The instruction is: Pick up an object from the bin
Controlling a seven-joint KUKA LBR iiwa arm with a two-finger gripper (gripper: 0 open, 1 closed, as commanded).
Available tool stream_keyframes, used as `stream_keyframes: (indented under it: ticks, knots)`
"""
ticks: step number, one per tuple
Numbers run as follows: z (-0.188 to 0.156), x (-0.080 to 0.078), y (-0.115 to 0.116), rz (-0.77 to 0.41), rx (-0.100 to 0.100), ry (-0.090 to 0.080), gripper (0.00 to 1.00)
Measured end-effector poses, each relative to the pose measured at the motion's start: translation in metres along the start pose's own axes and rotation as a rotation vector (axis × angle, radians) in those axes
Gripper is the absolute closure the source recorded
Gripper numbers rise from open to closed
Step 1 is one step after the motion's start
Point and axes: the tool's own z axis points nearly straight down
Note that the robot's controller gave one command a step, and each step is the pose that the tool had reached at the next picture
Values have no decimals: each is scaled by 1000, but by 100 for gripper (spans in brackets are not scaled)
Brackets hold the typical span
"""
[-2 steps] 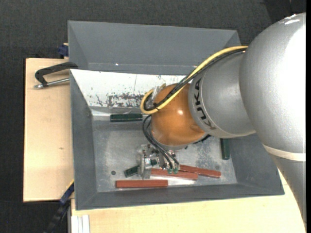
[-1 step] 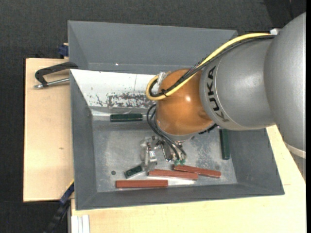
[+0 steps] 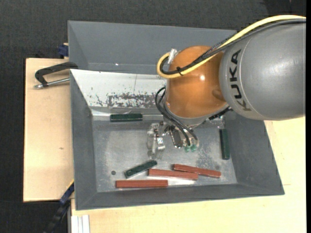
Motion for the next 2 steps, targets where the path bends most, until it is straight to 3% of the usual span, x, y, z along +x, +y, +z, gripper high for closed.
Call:
stream_keyframes:
  ticks: [1, 2]
  knots:
    - [-91, -7, -6, 20, 0, -5, 0]
    - [-90, -7, -6, 20, -1, -4, 0]
